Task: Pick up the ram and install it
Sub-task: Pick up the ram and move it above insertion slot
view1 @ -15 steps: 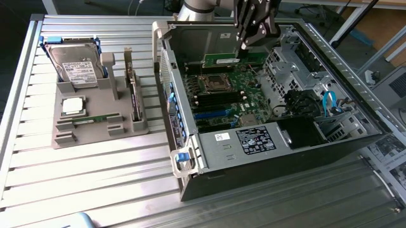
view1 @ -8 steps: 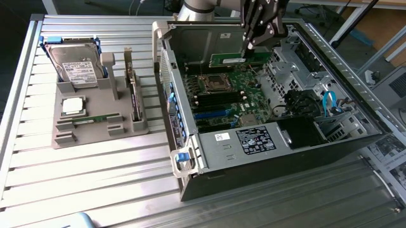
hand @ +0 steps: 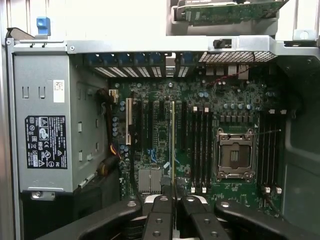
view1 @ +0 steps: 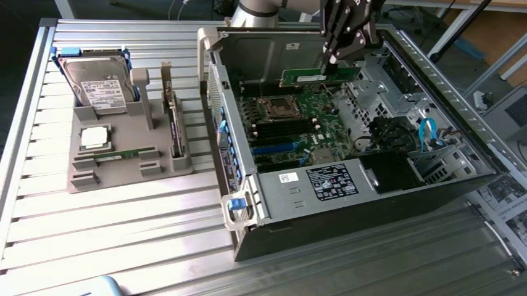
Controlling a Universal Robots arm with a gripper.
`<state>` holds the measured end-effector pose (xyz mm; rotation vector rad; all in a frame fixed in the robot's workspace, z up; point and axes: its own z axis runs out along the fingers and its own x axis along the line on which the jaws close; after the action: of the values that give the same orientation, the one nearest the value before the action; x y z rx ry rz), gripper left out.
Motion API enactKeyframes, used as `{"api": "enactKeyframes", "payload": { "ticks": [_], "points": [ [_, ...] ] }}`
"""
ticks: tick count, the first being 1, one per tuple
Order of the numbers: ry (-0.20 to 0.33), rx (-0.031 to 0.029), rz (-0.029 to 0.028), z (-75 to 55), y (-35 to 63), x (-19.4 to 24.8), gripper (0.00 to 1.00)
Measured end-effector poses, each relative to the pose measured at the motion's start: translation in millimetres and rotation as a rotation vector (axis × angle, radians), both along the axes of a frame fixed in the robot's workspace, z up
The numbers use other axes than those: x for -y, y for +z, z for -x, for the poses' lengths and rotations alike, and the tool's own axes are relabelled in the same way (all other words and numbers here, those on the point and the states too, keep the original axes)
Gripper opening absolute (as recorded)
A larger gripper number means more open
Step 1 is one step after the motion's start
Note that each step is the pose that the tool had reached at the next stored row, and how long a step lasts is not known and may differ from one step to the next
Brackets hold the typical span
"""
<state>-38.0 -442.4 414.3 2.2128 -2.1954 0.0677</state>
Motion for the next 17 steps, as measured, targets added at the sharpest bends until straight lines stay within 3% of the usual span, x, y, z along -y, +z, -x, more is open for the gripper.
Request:
{"api": "enactKeyframes", "payload": {
  "ticks": [17],
  "points": [
    [0.000,0.0000,0.0000,-28.7,0.0,0.0,0.12]
  ]
}}
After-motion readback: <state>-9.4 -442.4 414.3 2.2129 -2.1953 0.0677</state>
